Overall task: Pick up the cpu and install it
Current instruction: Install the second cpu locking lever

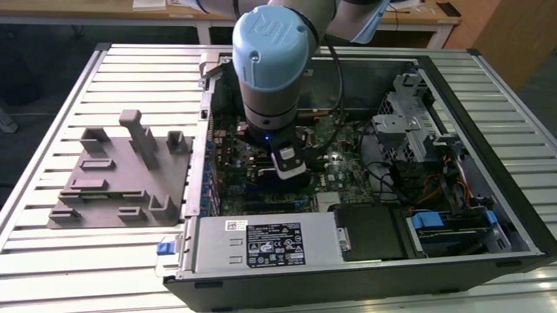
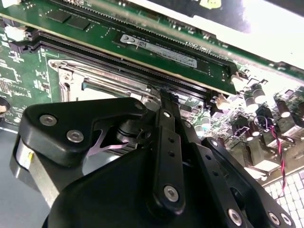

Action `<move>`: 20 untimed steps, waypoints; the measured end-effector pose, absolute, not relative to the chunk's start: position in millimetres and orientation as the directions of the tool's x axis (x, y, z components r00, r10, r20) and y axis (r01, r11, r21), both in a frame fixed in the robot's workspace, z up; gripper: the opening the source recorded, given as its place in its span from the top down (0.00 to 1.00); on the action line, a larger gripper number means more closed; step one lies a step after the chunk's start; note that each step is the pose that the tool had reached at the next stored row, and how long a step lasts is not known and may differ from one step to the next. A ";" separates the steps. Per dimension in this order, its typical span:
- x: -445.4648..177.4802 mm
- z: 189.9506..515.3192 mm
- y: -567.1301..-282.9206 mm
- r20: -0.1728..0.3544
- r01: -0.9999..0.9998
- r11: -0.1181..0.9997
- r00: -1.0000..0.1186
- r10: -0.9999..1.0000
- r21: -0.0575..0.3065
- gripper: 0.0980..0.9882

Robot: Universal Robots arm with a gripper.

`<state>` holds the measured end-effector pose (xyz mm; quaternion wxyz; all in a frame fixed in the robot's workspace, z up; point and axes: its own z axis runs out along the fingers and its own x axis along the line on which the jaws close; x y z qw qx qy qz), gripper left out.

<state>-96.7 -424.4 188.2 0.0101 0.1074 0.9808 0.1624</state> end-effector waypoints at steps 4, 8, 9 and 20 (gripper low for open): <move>-96.9 187.6 -424.4 0.015 0.208 0.924 -0.977 0.214 0.320 0.99; -97.4 187.1 -424.4 0.015 0.207 0.925 -0.977 0.214 0.319 0.99; -97.6 187.0 -424.4 0.015 0.207 0.925 -0.977 0.214 0.318 0.99; -98.4 191.3 -424.4 0.014 0.207 0.925 -0.977 0.214 0.318 0.99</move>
